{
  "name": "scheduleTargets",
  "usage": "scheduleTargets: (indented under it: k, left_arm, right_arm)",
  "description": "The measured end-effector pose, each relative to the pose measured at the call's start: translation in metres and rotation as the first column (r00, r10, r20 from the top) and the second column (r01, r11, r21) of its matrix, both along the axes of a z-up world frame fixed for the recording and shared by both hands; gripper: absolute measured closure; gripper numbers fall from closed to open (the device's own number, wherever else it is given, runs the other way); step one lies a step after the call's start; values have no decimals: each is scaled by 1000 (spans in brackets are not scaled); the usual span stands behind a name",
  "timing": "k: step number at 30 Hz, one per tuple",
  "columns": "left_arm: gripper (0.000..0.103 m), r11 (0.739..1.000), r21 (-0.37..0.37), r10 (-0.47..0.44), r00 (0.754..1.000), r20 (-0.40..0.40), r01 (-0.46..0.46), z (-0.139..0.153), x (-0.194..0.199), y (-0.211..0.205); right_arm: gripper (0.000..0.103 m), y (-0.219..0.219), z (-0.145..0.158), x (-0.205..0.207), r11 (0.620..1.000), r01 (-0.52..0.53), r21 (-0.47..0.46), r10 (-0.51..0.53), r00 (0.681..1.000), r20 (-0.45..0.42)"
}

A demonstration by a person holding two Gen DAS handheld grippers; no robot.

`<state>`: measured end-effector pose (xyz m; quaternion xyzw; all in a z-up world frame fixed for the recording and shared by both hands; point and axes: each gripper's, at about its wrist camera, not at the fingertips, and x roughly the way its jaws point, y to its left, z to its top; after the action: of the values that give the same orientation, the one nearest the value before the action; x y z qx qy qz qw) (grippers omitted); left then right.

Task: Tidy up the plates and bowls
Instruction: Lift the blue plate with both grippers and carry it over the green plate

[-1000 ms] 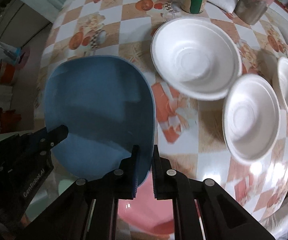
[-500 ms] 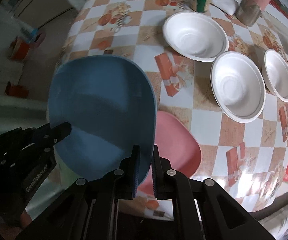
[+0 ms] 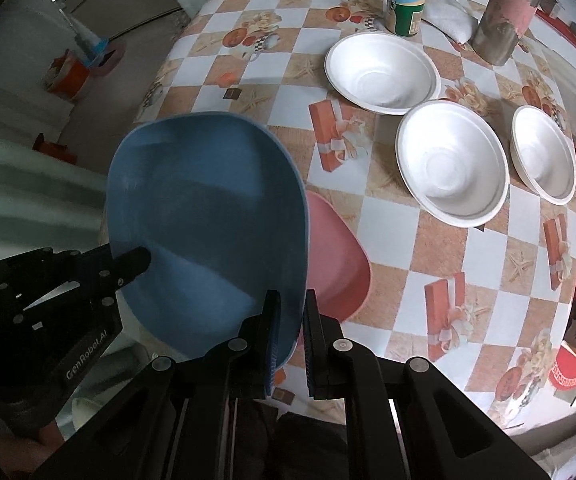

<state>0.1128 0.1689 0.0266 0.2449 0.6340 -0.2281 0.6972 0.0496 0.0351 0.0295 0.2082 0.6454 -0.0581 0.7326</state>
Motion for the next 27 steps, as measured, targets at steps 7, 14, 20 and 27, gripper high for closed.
scheduleTargets:
  k: [7,14,20,27]
  left_arm:
    - [86,999,32,14,999,32,-15,2,-20,16]
    - [86,999,6,-32,998,53,32,8,-11,17]
    - [86,998,0,-58,998,27,58,1,5,44]
    - [86,997,10,-79,997,-12,79,-15,17,79]
  right_arm:
    - [90,13,-4,-25,999,-30,34,30,1000,6]
    - [90,23,3,-23,999,-46,8,46,999,19]
    - [90,41,4,-8,1000,-15,-11,15,1000,2]
    - [90,79,-5,6,1000,-4,-22,4,1000,-30]
